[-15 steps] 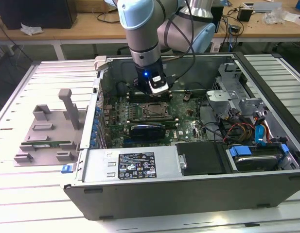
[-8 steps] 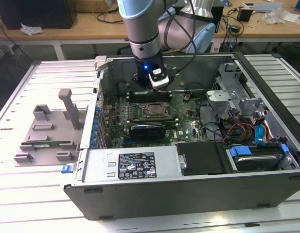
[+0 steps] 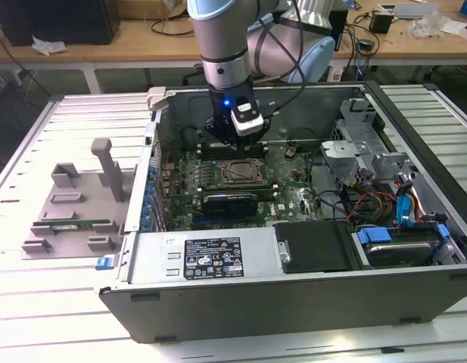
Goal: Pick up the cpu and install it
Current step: 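Install the first cpu locking lever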
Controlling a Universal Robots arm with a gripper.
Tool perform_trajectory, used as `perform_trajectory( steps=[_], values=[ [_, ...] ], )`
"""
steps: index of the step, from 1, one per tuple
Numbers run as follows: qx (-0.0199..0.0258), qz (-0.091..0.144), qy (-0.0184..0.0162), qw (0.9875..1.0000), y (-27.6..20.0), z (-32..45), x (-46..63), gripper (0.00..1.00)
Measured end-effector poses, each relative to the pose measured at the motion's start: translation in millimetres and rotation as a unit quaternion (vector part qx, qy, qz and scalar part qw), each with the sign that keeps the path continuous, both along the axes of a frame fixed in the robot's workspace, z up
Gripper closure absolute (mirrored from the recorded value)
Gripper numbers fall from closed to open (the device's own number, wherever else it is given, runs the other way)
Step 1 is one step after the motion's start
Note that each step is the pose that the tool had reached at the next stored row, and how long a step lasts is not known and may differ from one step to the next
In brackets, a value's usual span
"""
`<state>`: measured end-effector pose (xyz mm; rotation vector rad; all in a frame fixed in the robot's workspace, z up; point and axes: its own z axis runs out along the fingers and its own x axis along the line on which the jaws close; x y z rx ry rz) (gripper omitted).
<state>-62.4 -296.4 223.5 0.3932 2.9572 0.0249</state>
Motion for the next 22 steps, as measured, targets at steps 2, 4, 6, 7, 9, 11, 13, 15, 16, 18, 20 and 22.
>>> perform_trajectory(
  steps=[2, 4, 6, 7, 9, 11, 13, 15, 16, 18, 20, 22],
  values=[
    [-0.0001, 0.000, 0.0000, 1.0000, 0.0, 0.0, 0.0, 0.89],
    [0.0000, 0.000, 0.0020, 1.0000, 0.0, 0.0, 0.0, 0.89],
    [0.0021, 0.000, 0.0244, 0.9997, 0.0, -0.4, 1.4, 0.89],
    [0.0026, 0.000, 0.0316, 0.9995, 0.0, -0.4, 1.9, 0.89],
    [0.0039, 0.000, 0.0456, 0.9990, 0.0, -0.5, 3.0, 0.89],
    [0.0040, 0.000, 0.0458, 0.9989, 0.0, -0.5, 3.0, 0.89],
    [0.0040, 0.000, 0.0458, 0.9989, 0.0, -0.5, 3.0, 0.89],
    [0.0030, 0.024, 0.0458, 0.9987, 0.0, -0.7, 3.9, 0.89],
    [0.0022, 0.040, 0.0459, 0.9982, 0.0, -0.7, 4.2, 0.89],
    [0.0000, 0.089, 0.0459, 0.9950, 0.0, -1.4, 4.9, 0.89],
    [-0.0013, 0.114, 0.0463, 0.9924, -0.1, -2.0, 5.4, 0.89],
    [-0.0016, 0.124, 0.0466, 0.9912, -0.2, -2.4, 5.6, 0.89]
  ],
)
